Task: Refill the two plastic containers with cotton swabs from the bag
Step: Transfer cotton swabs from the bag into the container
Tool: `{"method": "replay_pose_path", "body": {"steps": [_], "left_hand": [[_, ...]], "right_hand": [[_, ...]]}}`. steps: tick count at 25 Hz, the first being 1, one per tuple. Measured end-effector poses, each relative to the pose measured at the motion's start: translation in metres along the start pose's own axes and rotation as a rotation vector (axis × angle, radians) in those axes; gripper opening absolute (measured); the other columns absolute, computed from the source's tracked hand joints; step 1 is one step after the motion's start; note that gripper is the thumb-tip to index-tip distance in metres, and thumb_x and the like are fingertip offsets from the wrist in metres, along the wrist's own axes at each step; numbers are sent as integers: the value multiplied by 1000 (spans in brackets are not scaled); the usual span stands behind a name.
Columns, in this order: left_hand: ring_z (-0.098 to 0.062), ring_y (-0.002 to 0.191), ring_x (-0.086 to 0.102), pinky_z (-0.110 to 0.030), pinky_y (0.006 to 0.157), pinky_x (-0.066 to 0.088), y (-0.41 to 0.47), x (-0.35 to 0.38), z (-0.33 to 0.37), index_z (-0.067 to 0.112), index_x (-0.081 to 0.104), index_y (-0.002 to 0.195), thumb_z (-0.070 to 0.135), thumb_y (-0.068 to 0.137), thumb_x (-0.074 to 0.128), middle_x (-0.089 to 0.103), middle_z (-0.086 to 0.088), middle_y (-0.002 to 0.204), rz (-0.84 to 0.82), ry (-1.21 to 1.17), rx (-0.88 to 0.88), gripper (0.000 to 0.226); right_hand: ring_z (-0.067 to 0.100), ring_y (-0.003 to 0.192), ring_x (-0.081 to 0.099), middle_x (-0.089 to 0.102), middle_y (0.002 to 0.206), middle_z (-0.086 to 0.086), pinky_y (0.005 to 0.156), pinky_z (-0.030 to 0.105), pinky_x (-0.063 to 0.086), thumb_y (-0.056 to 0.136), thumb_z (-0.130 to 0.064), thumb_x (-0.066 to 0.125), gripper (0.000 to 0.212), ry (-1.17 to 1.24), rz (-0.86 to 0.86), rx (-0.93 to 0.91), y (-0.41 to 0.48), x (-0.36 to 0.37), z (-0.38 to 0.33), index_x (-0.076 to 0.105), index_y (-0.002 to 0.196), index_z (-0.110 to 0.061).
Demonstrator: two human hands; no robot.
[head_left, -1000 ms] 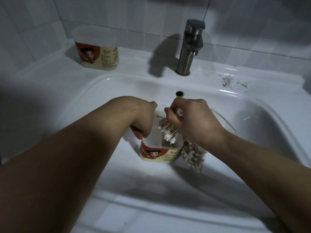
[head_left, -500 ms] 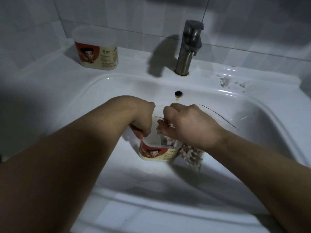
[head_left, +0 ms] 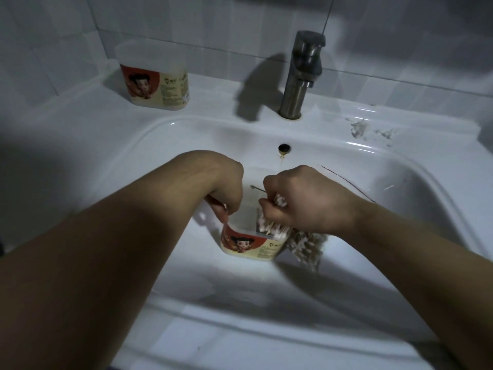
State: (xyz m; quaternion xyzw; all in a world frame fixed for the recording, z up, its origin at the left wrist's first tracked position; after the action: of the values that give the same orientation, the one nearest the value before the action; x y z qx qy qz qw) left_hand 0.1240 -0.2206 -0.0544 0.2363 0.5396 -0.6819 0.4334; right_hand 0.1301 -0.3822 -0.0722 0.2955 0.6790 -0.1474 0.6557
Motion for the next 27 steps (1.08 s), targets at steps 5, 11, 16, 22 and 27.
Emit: {"method": "replay_pose_path", "body": {"steps": [5,11,16,22,27], "left_hand": [[-6,51,70,-17,42,48,-2,2,2,8,56,121,2,93,65,71,-2,78,-6,-22,-1,30],[-10,54,73,-20,47,53,3,3,0,6,53,131,2,90,69,73,-9,90,-1,-58,-15,44],[-20,69,77,-48,72,65,8,2,-6,19,33,150,8,86,76,70,-18,101,-13,-99,-55,79],[-19,62,76,-44,77,65,7,3,-6,30,3,156,3,87,73,76,-17,87,5,-93,-30,102],[-19,61,76,-42,78,64,8,3,-6,25,-4,156,3,89,71,77,-17,80,-1,-80,-15,102]], "right_hand": [[24,77,58,54,74,-3,66,30,43,93,-43,58,19,-27,-127,182,5,1,0,48,82,-30],[29,86,62,62,100,4,77,40,53,96,-54,49,36,-121,-217,110,1,6,-8,61,107,-22],[23,84,59,59,98,-2,77,38,51,95,-60,37,44,-53,-217,155,-1,-8,-3,59,110,-26],[26,82,63,66,91,-2,73,42,56,92,-29,50,16,-55,-30,374,0,-10,12,66,92,-26],[23,103,63,66,115,-1,85,38,55,92,-38,61,28,-59,-50,428,1,-6,14,68,117,-28]]}}
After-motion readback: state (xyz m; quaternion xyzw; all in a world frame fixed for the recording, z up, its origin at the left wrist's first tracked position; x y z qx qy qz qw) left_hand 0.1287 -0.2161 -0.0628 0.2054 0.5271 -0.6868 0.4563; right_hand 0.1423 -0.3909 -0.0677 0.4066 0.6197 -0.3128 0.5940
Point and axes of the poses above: each hand's wrist, its own y-axis towards the middle knuckle, its own x-axis out of the palm, z = x × y, the point moved 2 cm from there along y, towards the middle knuckle
